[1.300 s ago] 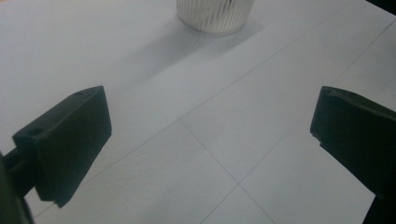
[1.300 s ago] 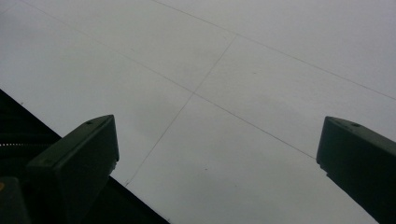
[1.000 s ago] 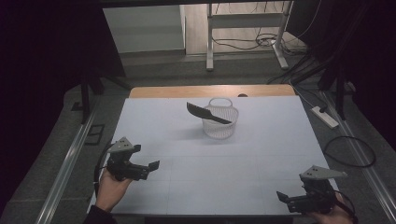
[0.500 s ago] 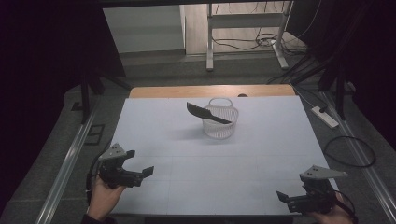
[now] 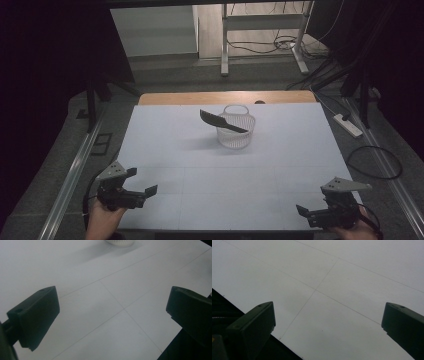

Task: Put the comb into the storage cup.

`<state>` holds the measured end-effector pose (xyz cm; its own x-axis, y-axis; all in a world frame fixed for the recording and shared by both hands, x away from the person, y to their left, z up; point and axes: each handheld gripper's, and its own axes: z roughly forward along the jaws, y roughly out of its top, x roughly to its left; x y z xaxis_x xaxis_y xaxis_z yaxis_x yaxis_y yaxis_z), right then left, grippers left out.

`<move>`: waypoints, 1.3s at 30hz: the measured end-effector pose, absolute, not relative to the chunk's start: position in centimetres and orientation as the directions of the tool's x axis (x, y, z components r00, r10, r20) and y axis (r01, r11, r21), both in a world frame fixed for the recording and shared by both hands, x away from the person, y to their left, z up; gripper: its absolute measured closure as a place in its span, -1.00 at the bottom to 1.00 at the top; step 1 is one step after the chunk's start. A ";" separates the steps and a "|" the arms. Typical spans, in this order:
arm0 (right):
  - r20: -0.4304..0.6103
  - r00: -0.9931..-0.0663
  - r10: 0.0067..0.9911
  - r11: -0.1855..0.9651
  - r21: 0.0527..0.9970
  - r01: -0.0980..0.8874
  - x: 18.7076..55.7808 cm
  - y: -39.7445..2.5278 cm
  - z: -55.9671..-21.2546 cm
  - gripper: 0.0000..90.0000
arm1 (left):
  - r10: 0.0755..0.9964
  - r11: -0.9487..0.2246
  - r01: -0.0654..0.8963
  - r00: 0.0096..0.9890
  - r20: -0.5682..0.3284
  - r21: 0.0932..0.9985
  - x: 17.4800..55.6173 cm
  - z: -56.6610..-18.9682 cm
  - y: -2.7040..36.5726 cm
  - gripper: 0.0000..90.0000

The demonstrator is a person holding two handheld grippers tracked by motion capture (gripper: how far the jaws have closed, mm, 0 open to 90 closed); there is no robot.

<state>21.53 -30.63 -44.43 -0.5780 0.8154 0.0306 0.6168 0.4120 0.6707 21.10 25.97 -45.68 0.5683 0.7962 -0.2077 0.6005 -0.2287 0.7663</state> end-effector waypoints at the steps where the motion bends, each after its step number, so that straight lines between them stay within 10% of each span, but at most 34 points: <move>1: 0.031 -0.577 0.816 0.411 0.670 0.618 21.5 -30.6 -44.4 -1.00 | 0.797 -0.229 0.601 0.567 -0.207 0.766 21.0 -45.7 26.1 -1.00; 39: 0.022 -0.576 0.817 0.419 0.664 0.620 21.6 -30.5 -44.5 -1.00 | 0.838 -0.233 0.638 0.514 -0.180 0.734 17.7 -46.0 27.4 -1.00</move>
